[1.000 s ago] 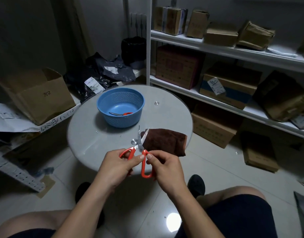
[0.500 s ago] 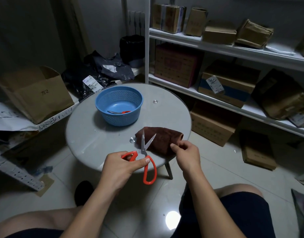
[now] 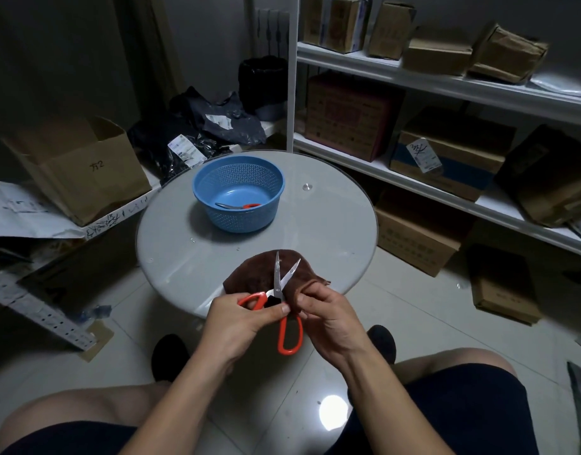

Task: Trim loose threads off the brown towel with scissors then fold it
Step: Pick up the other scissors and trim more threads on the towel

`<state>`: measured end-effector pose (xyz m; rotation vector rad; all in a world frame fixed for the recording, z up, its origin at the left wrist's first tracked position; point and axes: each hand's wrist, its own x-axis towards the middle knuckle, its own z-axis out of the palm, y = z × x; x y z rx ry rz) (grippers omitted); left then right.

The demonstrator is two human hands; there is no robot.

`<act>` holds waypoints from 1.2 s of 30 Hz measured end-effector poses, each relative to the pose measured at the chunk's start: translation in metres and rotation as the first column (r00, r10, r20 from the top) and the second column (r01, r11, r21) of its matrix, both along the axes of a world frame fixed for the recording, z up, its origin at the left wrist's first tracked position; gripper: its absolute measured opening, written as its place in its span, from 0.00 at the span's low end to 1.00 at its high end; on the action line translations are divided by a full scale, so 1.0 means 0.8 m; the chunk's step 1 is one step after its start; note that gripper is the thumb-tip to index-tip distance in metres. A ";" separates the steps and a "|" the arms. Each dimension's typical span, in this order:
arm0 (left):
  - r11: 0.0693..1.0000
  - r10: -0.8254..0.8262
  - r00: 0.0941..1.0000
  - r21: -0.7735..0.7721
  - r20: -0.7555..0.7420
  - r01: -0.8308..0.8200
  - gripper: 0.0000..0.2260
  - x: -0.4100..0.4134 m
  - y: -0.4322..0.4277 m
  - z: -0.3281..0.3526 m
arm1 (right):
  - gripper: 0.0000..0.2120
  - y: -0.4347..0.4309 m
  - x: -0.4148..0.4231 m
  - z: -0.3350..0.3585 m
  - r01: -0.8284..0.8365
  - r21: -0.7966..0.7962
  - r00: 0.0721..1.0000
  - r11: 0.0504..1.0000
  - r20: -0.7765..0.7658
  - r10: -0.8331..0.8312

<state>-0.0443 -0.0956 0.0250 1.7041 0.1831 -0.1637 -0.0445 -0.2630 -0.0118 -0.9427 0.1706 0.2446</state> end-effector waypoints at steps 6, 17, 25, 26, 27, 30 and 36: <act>0.996 -0.065 0.998 0.064 -0.018 0.067 0.18 -0.006 0.007 -0.001 | 0.23 0.011 0.001 0.004 0.032 0.001 0.999 0.999 -0.017 -0.032; 0.978 -0.097 0.995 0.185 -0.004 0.096 0.19 -0.015 0.020 -0.005 | 0.10 0.031 0.012 0.009 0.134 -0.154 0.974 0.979 -0.164 -0.159; 0.995 -0.075 0.989 -0.070 -0.130 0.066 0.10 -0.026 0.038 -0.001 | 0.14 -0.024 0.042 0.010 0.379 0.385 0.919 0.842 -0.263 -0.293; 0.991 -0.059 0.984 -0.130 -0.170 0.036 0.09 -0.028 0.038 -0.002 | 0.13 -0.024 0.036 0.012 0.337 0.417 0.936 0.844 -0.247 -0.252; 0.987 -0.035 0.981 -0.162 -0.189 0.004 0.09 -0.028 0.035 0.000 | 0.11 -0.021 0.030 0.013 0.293 0.415 0.950 0.861 -0.227 -0.213; 0.995 0.078 0.995 -0.056 -0.059 -0.081 0.09 -0.024 0.026 0.000 | 0.14 -0.004 0.012 -0.005 0.203 0.323 0.974 0.925 -0.165 -0.156; 0.593 -0.007 0.908 0.733 0.419 -0.333 0.15 -0.031 0.015 -0.012 | 0.24 0.033 -0.002 0.001 0.206 0.251 0.977 0.946 -0.102 -0.186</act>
